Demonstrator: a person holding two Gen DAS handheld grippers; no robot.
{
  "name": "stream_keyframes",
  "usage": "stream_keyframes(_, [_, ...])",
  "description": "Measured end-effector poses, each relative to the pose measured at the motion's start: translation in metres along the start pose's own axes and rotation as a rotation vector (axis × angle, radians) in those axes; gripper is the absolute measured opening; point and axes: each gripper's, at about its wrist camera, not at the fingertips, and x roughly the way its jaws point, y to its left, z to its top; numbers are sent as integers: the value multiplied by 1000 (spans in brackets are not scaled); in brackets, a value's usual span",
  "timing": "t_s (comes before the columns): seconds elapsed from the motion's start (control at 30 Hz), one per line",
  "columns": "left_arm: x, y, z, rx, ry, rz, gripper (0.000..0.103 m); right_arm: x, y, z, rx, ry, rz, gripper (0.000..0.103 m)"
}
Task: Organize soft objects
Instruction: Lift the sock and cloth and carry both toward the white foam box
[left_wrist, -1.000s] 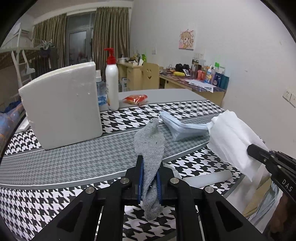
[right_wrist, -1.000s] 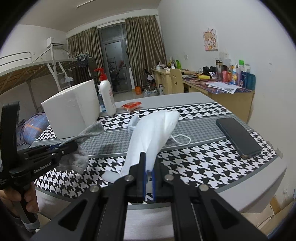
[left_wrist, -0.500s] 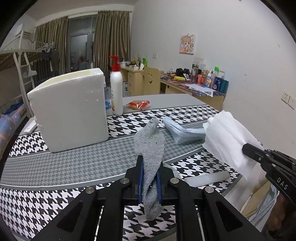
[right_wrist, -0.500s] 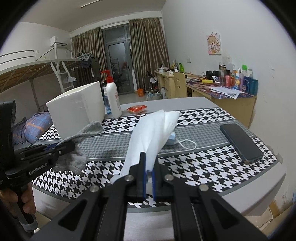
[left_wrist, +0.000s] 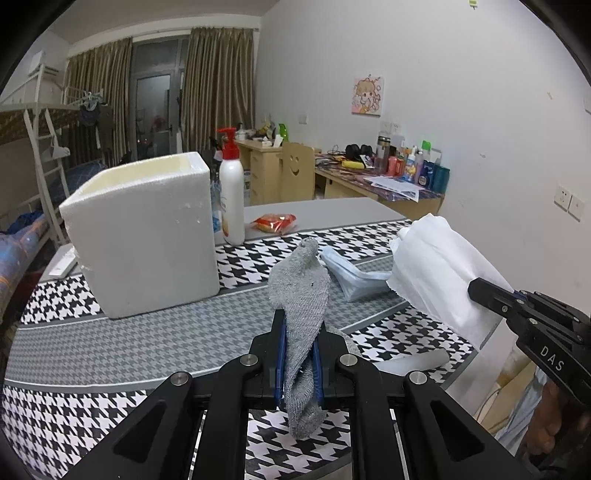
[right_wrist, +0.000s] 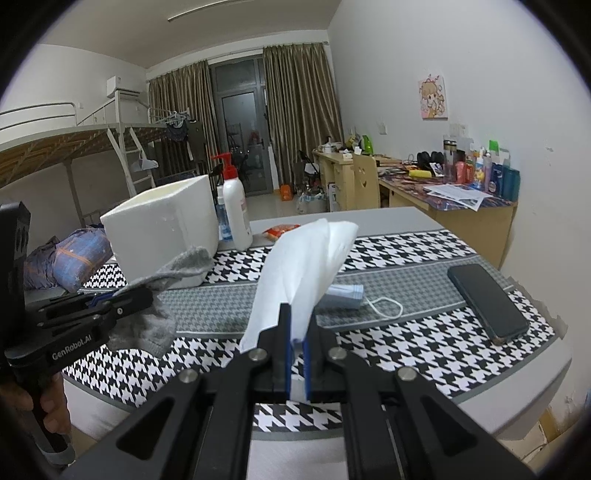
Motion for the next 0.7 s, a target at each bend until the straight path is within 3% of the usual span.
stream_keyframes(0.7, [-9,18,34,-6,-48,-14,13,12,18,29,-33,-21,22,7])
